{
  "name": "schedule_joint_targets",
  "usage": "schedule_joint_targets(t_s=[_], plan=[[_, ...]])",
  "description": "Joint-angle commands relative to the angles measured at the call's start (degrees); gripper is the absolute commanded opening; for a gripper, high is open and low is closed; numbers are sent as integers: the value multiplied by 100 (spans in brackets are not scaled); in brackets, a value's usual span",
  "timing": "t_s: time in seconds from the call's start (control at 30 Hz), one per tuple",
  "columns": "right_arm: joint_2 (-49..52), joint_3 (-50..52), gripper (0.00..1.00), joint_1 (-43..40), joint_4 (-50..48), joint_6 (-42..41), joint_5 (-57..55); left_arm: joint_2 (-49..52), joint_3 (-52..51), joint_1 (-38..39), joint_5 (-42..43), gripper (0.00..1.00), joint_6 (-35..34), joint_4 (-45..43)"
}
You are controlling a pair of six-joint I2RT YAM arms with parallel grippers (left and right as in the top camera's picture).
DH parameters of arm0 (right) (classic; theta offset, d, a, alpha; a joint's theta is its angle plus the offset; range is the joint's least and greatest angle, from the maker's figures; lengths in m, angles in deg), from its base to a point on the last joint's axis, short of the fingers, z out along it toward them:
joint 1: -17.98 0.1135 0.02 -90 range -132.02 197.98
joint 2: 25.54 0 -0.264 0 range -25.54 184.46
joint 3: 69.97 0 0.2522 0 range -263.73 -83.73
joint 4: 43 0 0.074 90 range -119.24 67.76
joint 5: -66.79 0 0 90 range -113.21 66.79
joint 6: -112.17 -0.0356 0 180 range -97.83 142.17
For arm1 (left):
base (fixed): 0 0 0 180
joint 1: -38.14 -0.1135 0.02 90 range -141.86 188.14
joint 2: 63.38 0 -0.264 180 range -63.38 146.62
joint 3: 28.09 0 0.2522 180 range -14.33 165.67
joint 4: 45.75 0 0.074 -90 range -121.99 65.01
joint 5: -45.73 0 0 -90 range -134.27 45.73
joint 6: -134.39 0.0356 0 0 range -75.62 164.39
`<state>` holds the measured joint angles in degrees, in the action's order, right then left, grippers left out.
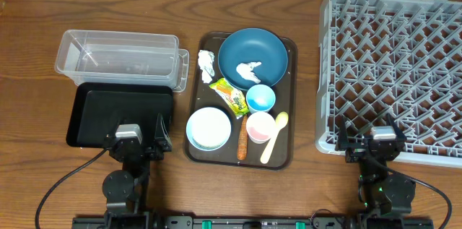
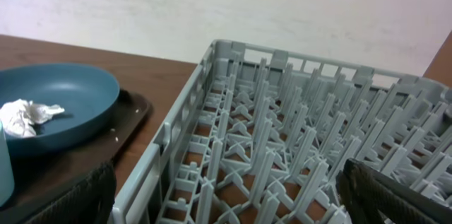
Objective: Sort waste into correct bins and load items into the dishwasher rack
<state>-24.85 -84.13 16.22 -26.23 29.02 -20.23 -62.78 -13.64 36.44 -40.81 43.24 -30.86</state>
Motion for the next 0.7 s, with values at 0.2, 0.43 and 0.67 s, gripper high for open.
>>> schedule_joint_targets(t_s=[0.2,0.43,0.67], plan=[[166,-372,99,87,-42,-382,-431,750,728,-28,-4,94,-407,782],[1513,-1366,99,87,-39,-380,-535,2723,2264,-26,4,94,-407,1464],[3689,-2909,99,87,452,-382,-367,4909,4472,-15,518,94,-404,2780]])
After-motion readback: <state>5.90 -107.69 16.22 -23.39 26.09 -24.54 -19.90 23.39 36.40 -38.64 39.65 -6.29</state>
